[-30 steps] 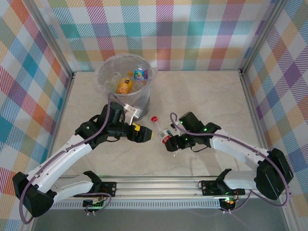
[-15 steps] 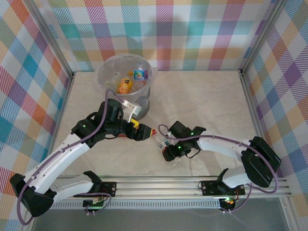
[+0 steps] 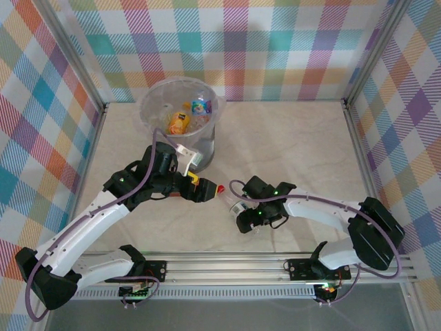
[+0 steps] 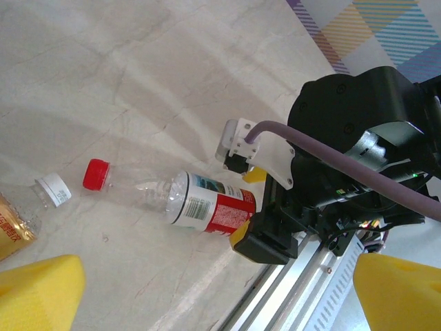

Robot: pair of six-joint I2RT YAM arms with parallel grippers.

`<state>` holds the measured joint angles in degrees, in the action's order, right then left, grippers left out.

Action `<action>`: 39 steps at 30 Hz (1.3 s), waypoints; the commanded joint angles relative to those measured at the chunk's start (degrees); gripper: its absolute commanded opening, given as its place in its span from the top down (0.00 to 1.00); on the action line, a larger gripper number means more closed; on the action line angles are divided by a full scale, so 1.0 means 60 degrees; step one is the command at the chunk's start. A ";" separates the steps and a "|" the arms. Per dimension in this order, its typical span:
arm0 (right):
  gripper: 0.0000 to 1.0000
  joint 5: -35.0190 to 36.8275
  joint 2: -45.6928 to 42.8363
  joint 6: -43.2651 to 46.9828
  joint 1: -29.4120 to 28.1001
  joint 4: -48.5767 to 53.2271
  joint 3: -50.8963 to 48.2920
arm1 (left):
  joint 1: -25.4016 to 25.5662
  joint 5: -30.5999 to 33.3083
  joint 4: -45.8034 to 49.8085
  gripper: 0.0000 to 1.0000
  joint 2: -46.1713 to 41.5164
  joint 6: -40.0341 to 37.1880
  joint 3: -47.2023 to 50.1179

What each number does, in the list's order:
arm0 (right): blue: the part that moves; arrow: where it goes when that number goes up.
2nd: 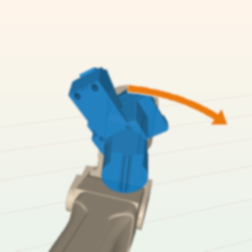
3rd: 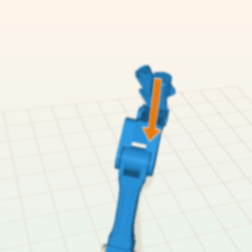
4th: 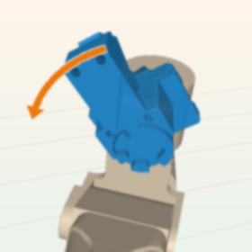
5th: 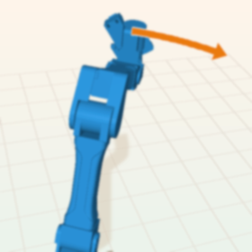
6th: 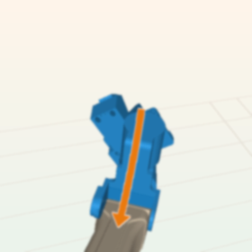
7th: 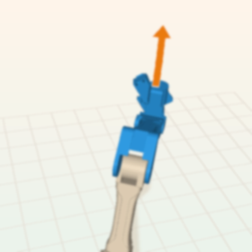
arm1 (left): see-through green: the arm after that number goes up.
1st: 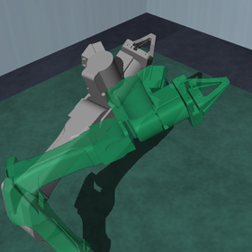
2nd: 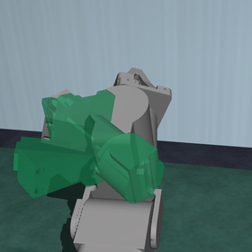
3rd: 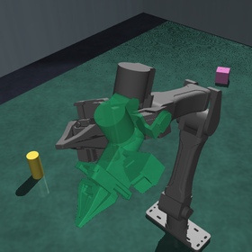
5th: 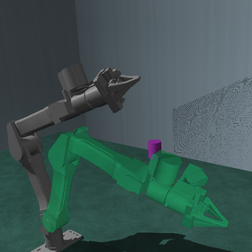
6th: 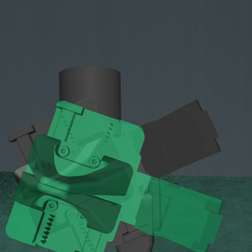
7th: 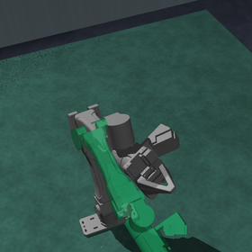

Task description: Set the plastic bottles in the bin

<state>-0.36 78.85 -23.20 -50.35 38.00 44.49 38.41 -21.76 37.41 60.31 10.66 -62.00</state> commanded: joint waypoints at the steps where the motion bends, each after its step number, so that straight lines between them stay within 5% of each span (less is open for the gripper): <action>1: 0.01 0.0442 -0.0265 -0.0562 -0.0068 0.0889 -0.0120 | 0.0116 -0.0004 0.0123 0.01 -0.0072 -0.0194 -0.0167; 12: 0.00 0.2010 -0.0909 -0.2266 0.0017 0.2206 -0.0157 | 0.0131 -0.0363 -0.0100 0.00 0.0129 -0.0782 -0.0062; 21: 0.00 0.2489 -0.1876 -0.2599 0.1058 0.2429 -0.0413 | 0.0553 -0.0200 -0.0649 0.00 0.1097 -0.0964 -0.0186; 39: 0.00 0.1296 -0.0737 -0.2055 0.3166 -0.0864 -0.0659 | 0.1367 0.0804 -0.1041 0.00 0.5571 -0.3639 -0.1672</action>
<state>9.63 73.47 -36.75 -33.08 37.15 40.27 45.19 -17.23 32.29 90.54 -7.44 -68.79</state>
